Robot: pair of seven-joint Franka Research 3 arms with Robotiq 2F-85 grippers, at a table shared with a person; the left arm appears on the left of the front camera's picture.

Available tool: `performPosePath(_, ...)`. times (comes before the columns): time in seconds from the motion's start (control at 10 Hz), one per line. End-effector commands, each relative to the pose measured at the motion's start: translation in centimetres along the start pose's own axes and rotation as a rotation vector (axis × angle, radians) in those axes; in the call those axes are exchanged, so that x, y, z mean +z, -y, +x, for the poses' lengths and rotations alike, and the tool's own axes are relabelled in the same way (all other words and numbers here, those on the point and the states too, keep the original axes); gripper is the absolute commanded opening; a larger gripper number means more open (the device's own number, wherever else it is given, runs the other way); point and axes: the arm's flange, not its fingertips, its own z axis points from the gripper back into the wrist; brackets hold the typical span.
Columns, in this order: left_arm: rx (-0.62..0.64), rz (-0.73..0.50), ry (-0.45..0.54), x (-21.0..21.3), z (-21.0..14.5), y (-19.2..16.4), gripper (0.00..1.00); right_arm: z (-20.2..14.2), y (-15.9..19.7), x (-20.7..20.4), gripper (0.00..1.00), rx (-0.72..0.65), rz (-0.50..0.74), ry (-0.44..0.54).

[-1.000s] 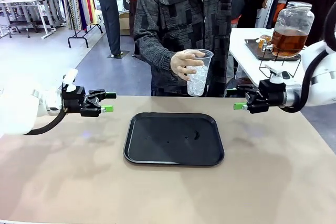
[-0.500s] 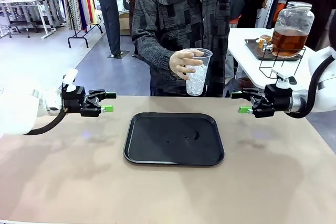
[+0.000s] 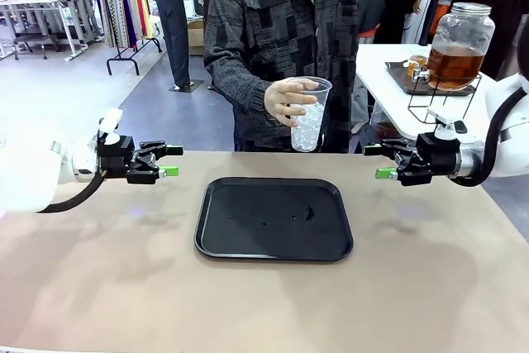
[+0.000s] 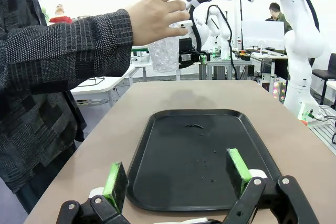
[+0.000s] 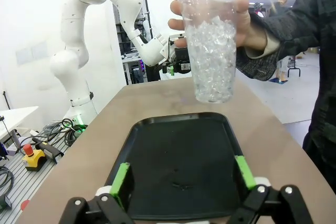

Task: Pour the drink into the iced cup.
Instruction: Open the gripper to release the iced cup you were holding.

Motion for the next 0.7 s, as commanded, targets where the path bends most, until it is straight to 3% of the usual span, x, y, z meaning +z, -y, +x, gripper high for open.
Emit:
performPosePath(0.0, -0.001, -0.001, 0.004, -0.04, 0.1, 0.02, 1.0, 0.17, 0.07, -0.11, 1.0, -0.002, 0.002, 0.0)
performPosePath(0.6, -0.001, -0.001, 0.004, -0.04, 0.1, 0.02, 1.0, 0.17, 0.07, -0.11, 1.0, -0.002, 0.002, 0.0)
